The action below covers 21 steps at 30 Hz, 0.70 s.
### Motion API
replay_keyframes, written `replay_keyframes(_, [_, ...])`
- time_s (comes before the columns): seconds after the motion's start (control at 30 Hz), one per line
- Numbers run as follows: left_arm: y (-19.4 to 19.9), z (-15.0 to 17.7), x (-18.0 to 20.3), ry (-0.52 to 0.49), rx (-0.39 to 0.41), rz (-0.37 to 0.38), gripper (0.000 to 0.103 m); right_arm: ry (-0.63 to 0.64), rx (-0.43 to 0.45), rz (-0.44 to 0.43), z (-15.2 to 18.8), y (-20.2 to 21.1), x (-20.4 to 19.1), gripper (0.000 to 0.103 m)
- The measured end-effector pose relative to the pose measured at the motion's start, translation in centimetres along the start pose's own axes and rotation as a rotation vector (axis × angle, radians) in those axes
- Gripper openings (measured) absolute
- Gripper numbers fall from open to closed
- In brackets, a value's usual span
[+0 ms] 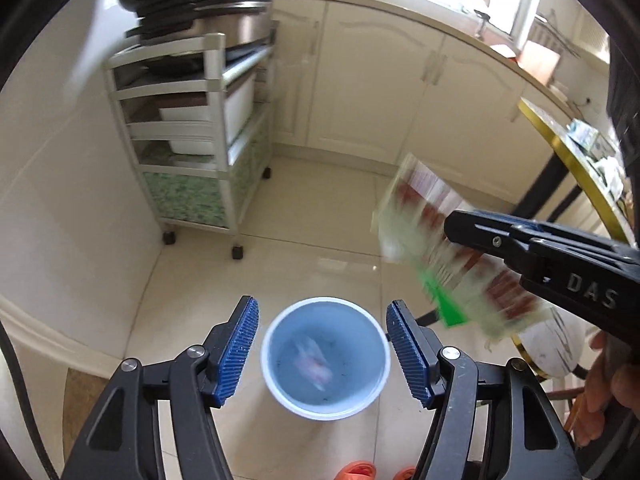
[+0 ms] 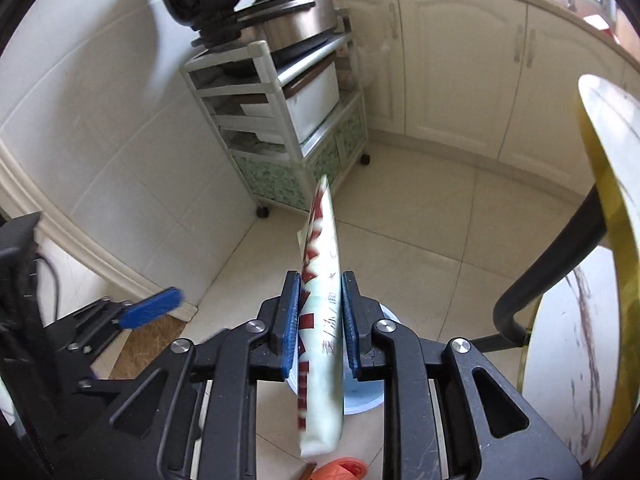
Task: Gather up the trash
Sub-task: 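Carry both items over the blue bin and open both grippers, then grasp the white glove with the left gripper while the right gripper grasps the milk carton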
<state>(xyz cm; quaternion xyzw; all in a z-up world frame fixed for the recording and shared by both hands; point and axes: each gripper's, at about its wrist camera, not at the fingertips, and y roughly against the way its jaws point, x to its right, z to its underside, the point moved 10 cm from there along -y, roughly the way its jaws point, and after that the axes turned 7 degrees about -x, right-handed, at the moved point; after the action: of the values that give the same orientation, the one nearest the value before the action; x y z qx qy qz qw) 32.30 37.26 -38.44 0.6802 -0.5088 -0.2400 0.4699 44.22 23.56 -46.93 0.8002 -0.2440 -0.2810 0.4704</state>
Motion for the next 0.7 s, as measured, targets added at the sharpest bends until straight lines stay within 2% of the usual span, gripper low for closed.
replay_keyframes(0.03, [0.4, 0.1, -0.1, 0.002, 0.005, -0.009, 0.063, -0.011, -0.002, -0.007, 0.0, 0.0, 0.0, 0.037])
replay_keyframes(0.1, [1.7, 0.3, -0.1, -0.002, 0.026, -0.026, 0.063, -0.027, 0.004, 0.007, 0.1, 0.6, 0.0, 0.050])
replay_keyframes(0.17, [3.4, 0.1, 0.6, -0.004, 0.063, -0.026, 0.064, -0.024, 0.042, 0.018, -0.2, 2.2, -0.4, 0.050])
replay_keyframes(0.3, [7.6, -0.2, 2.9, -0.033, 0.153, -0.025, 0.068, -0.027, 0.130, 0.049, -0.7, 7.3, -1.0, 0.067])
replay_keyframes(0.37, [9.8, -0.2, 3.8, -0.057, 0.208, -0.011, 0.071, -0.024, 0.179, 0.069, -1.0, 10.6, -1.0, 0.070])
replay_keyframes(0.4, [11.1, -0.5, 5.1, -0.071, 0.238, -0.001, 0.071, -0.027, 0.213, 0.070, -1.1, 12.4, -1.0, 0.071])
replay_keyframes(0.5, [14.1, -0.6, 8.2, -0.117, 0.309, 0.018, 0.077, -0.038, 0.307, 0.095, -1.1, 18.1, 0.0, 0.086])
replay_keyframes(0.6, [16.2, -0.9, 12.0, -0.170, 0.368, 0.053, 0.080, -0.070, 0.391, 0.137, -0.3, 23.6, 2.1, 0.091])
replay_keyframes(0.63, [16.6, -0.9, 13.5, -0.189, 0.380, 0.064, 0.081, -0.087, 0.421, 0.152, 0.3, 25.6, 3.4, 0.096])
replay_keyframes(0.7, [16.9, -0.6, 16.8, -0.235, 0.393, 0.093, 0.085, -0.125, 0.447, 0.203, 1.1, 28.4, 5.9, 0.100])
